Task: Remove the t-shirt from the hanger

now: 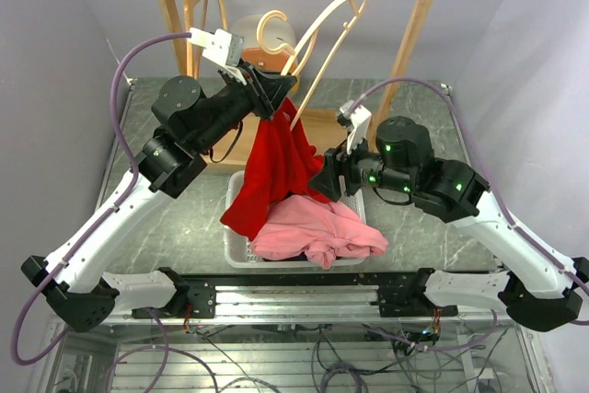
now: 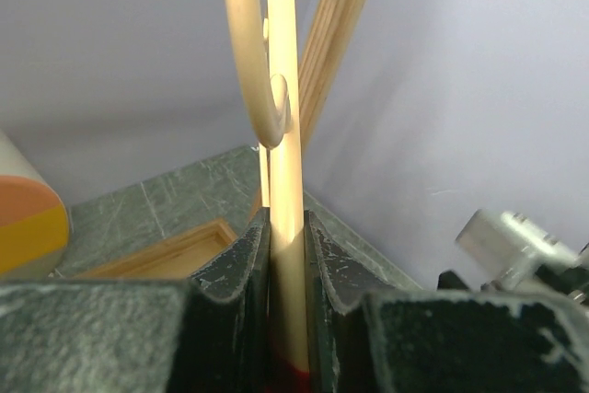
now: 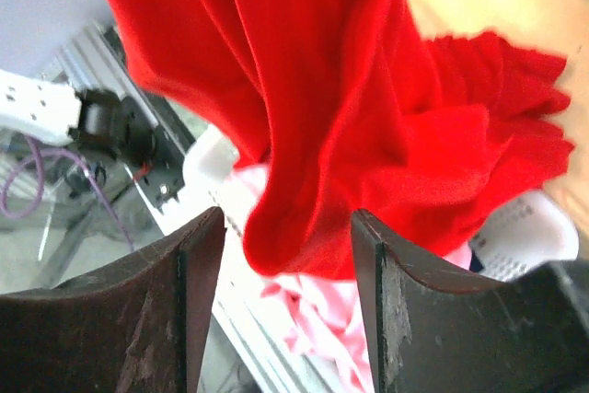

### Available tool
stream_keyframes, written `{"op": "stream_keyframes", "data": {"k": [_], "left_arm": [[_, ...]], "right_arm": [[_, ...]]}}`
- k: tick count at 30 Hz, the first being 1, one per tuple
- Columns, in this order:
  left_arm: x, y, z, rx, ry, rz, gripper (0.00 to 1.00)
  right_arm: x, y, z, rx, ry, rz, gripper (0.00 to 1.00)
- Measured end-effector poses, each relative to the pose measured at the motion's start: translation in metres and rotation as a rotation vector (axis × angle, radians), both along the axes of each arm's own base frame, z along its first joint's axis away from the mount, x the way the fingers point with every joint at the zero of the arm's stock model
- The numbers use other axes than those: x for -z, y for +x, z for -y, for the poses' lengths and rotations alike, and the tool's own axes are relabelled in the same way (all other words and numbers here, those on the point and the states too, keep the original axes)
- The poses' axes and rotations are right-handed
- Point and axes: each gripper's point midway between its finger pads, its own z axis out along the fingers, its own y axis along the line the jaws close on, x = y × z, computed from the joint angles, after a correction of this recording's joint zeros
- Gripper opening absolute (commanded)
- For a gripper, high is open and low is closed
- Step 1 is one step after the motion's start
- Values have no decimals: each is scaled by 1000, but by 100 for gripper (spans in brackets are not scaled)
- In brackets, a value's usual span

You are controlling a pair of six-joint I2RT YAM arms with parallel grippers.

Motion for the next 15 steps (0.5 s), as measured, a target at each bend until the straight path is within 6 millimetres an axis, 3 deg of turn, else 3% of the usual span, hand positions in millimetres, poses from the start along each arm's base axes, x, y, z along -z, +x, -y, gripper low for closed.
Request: {"op": "stream_keyframes", "data": {"k": [10, 12, 15], "left_arm": [[1, 1, 2, 5, 7, -30, 7], [3, 0, 2, 8, 16, -40, 7], [6, 0, 2, 11, 24, -49, 7]], "right_arm": [[-102, 36, -29, 26, 213, 256, 57], [-117, 44, -42, 13, 242, 297, 57], [-125, 53, -60, -15, 257, 327, 55]]}}
